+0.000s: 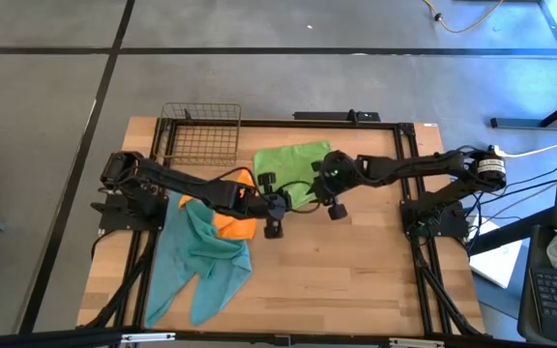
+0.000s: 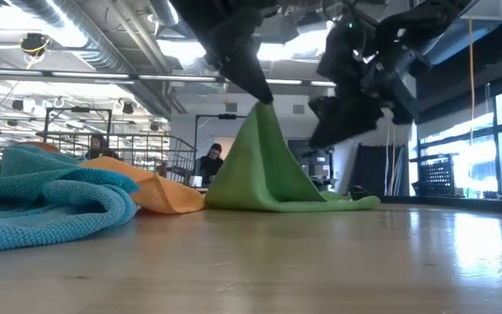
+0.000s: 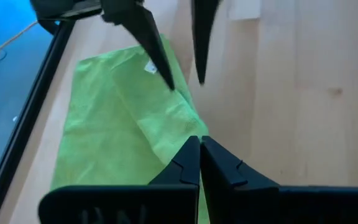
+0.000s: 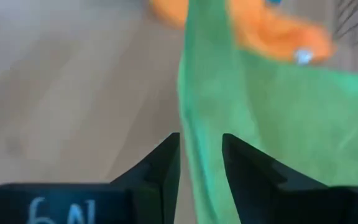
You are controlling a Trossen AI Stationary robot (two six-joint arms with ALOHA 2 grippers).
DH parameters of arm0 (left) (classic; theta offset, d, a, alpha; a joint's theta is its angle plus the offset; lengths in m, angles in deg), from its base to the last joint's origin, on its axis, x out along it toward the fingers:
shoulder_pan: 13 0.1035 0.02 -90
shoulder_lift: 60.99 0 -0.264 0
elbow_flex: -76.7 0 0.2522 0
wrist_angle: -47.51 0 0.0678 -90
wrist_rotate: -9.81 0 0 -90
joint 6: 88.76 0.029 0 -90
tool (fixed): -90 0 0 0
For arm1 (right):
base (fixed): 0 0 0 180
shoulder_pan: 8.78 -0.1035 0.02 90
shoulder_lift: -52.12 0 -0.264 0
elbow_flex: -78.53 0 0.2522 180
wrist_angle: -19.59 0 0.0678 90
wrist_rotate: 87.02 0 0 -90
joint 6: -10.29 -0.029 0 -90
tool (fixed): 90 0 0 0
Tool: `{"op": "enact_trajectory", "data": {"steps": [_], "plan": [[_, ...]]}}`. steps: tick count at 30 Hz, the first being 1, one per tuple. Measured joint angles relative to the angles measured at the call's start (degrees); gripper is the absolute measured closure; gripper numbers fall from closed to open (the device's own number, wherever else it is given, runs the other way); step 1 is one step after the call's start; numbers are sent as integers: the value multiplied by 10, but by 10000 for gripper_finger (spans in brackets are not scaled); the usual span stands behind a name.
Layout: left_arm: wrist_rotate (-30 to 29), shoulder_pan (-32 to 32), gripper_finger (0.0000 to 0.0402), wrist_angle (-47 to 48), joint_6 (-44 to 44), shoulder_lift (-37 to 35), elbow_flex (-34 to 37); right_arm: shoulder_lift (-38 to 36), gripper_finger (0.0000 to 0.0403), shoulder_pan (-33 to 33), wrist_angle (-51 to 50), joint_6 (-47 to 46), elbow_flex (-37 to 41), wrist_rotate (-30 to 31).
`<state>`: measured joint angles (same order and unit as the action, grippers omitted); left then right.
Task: Fold microfiber towels
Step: Fold the green microfiber cloth
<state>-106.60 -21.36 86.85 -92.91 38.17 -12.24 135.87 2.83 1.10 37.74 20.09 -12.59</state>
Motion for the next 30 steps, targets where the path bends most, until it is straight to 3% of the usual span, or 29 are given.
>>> {"op": "enact_trajectory", "data": {"steps": [5,16,24,30], "plan": [[0,10,401,3,-1,0,0,1,268,-17,115,-82,0,0],[0,30,401,5,-19,0,0,54,152,-43,214,-188,0,70],[-5,35,401,8,-48,-6,0,106,146,-48,236,-227,0,131],[-8,35,401,27,-47,-28,0,111,160,-37,213,-195,0,156]]}}
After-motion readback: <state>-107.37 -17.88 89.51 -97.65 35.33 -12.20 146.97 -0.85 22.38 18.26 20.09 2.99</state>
